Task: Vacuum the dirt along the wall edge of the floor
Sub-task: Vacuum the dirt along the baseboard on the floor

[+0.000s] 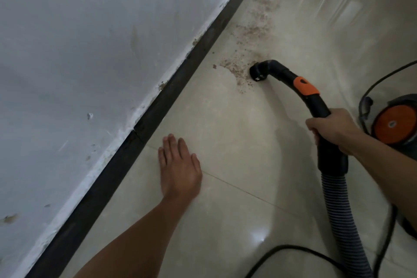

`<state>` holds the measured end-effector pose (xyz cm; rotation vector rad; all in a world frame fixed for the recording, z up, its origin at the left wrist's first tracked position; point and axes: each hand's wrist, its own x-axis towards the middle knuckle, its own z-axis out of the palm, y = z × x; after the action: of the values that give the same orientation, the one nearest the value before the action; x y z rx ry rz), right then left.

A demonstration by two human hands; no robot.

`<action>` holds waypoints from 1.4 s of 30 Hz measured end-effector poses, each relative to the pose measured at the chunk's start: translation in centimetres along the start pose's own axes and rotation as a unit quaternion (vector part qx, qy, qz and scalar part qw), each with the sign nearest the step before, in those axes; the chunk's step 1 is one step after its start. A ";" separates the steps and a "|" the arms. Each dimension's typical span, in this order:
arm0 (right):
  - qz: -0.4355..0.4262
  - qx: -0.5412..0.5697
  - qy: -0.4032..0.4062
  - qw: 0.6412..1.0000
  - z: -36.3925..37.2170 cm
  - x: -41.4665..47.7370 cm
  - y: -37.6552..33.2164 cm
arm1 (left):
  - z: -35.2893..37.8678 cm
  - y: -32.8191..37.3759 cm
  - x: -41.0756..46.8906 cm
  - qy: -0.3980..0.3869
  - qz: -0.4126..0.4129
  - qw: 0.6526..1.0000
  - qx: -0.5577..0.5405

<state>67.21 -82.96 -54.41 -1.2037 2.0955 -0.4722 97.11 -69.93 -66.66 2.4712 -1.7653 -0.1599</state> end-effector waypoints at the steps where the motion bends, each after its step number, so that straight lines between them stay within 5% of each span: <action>1: -0.007 0.000 -0.008 1.000 0.6 0.3 -0.7 | 0.0 0.0 0.0 0.000 -0.001 1.000 0.001; 19: -0.080 -0.046 -0.095 0.991 6.0 3.0 -9.4 | -0.1 0.2 0.0 -0.007 0.000 1.000 0.005; 30: -0.022 -0.094 -0.005 0.995 -4.0 -0.8 0.3 | -0.1 0.1 -0.1 -0.007 0.003 1.000 -0.009; 42: -0.037 -0.021 -0.037 0.998 -0.1 -3.6 0.6 | -0.2 0.0 -0.1 0.000 0.004 1.000 -0.026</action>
<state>67.98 -79.57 -53.39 -1.3066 2.0137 -0.4117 97.12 -69.87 -66.49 2.4269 -1.7486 -0.2035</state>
